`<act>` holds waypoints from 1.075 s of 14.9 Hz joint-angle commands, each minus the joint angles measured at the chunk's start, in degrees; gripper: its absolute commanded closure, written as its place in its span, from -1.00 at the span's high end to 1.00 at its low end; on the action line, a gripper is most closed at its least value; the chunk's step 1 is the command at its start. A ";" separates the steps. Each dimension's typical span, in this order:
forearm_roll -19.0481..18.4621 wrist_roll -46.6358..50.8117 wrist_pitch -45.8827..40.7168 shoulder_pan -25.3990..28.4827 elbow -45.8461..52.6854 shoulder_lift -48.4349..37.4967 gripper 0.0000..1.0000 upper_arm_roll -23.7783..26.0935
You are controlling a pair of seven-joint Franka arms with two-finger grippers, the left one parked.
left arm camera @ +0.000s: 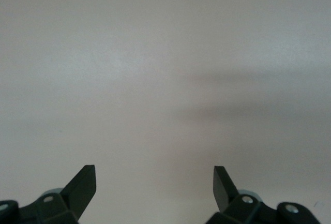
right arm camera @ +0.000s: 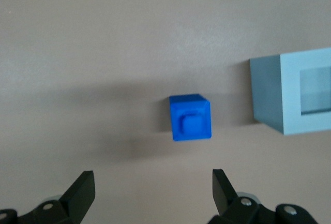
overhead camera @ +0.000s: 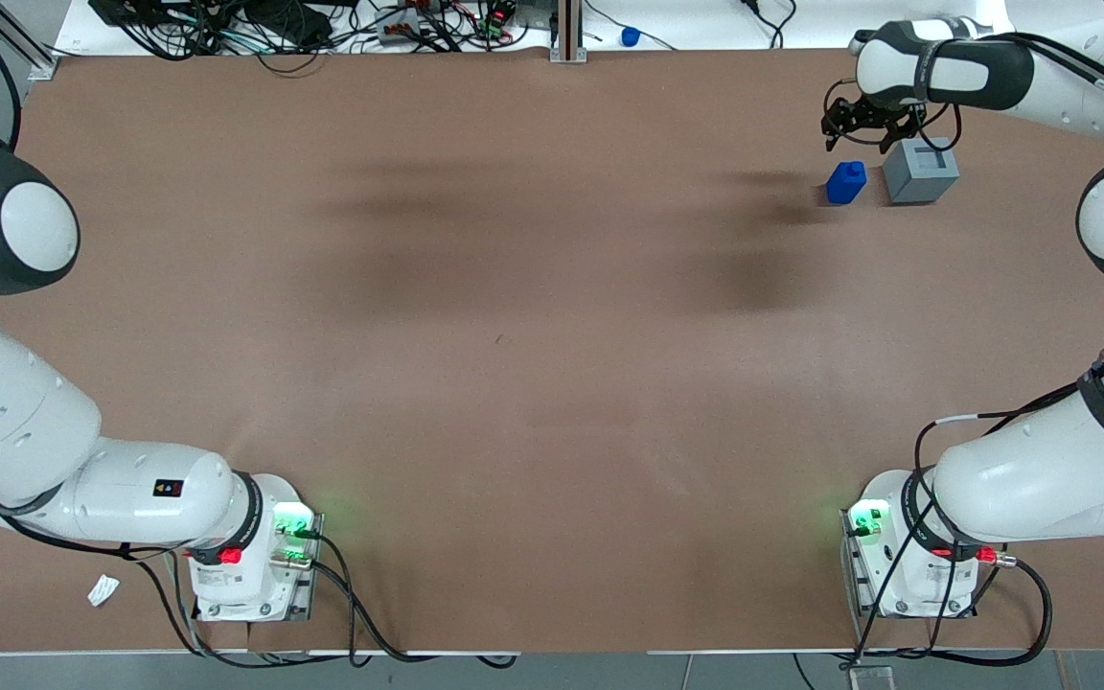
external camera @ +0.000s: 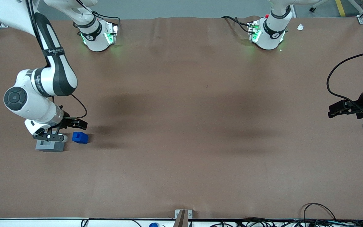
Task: Insert blue part into gray base with right arm
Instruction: 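Move the open right gripper down over the blue block, then lower the right gripper around the blue block and close on it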
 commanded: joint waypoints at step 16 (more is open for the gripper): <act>0.00 -3.80 11.67 -3.45 -2.17 7.29 1.00 0.44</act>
